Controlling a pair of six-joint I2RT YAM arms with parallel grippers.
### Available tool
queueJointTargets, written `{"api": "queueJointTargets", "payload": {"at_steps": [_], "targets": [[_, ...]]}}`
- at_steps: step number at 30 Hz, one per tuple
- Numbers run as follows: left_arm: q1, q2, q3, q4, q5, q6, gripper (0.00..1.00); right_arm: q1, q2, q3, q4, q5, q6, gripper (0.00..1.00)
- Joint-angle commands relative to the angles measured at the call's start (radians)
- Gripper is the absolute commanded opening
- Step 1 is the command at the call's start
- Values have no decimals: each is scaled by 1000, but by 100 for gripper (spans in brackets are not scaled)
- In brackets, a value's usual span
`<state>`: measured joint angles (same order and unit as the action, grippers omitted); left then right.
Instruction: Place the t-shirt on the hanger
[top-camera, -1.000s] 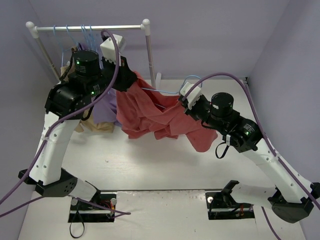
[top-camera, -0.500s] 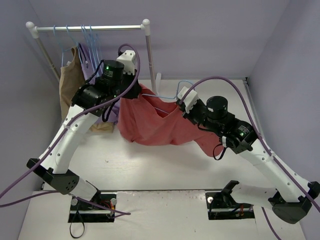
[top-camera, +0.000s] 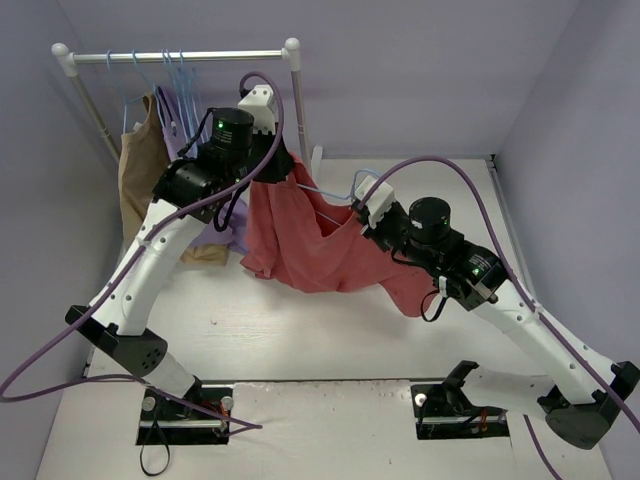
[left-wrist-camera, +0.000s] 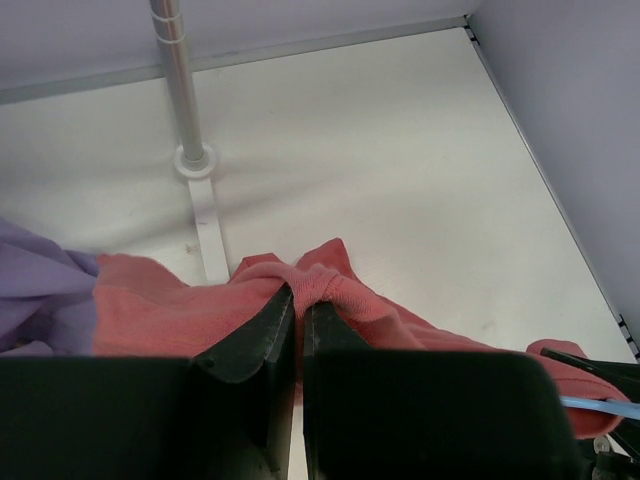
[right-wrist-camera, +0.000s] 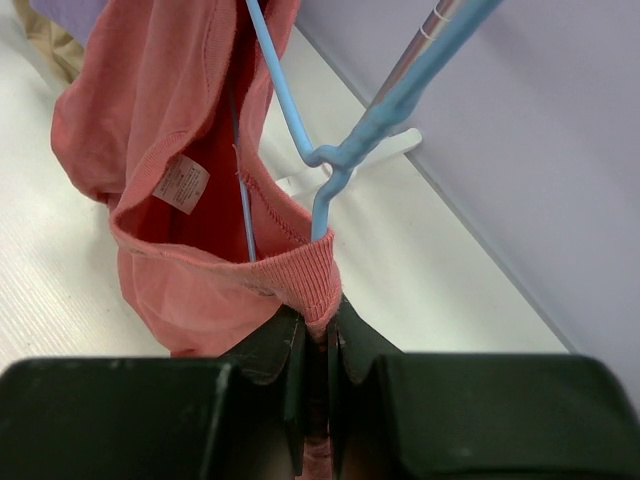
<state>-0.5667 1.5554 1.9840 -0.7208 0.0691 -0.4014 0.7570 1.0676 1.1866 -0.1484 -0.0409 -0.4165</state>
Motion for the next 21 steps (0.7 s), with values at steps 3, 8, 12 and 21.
{"api": "queueJointTargets", "payload": {"at_steps": [3, 8, 12, 21], "targets": [[2, 40, 127, 97, 132, 96, 0, 2, -31, 1, 131, -15, 24, 0], [2, 44, 83, 95, 126, 143, 0, 1, -44, 4, 131, -30, 26, 0], [-20, 43, 65, 99, 137, 69, 0, 1, -25, 2, 133, -18, 22, 0], [-32, 67, 110, 128, 107, 64, 0, 1, -13, -6, 138, -45, 32, 0]]}}
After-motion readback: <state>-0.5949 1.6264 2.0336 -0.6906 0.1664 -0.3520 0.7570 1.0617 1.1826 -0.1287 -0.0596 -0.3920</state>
